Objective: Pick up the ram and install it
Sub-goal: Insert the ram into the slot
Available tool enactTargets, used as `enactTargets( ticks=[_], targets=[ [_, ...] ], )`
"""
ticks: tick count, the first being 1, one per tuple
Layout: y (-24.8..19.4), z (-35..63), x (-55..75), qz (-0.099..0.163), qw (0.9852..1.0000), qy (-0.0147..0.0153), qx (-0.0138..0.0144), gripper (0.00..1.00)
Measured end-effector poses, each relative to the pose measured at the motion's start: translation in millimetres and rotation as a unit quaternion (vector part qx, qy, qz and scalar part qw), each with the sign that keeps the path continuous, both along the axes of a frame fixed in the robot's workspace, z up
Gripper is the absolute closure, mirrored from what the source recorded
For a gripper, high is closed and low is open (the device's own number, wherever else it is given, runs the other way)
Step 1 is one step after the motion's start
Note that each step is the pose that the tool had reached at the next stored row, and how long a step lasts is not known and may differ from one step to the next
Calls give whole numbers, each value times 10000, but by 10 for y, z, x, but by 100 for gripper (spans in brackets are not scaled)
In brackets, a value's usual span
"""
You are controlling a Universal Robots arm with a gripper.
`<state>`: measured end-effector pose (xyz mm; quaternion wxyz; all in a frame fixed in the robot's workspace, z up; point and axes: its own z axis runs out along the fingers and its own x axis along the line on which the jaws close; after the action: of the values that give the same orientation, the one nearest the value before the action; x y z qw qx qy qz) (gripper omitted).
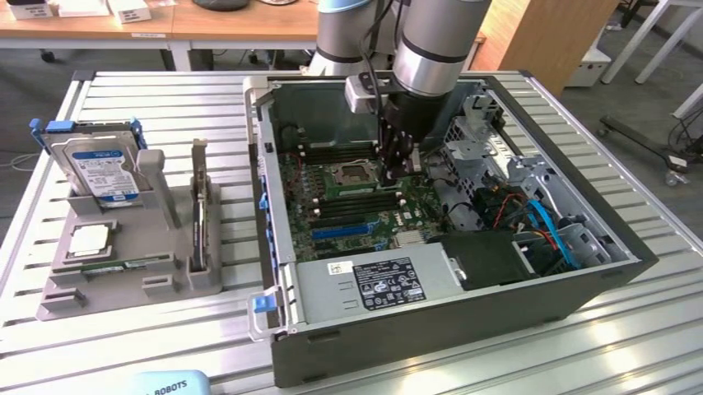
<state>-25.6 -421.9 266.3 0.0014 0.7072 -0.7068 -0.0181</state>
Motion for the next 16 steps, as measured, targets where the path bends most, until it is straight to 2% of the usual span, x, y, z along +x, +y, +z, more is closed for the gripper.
enactTargets(
  ticks=[16],
  targets=[
    [-1, -155, 0, 1, 10000, 0, -1, 89]
  ],
)
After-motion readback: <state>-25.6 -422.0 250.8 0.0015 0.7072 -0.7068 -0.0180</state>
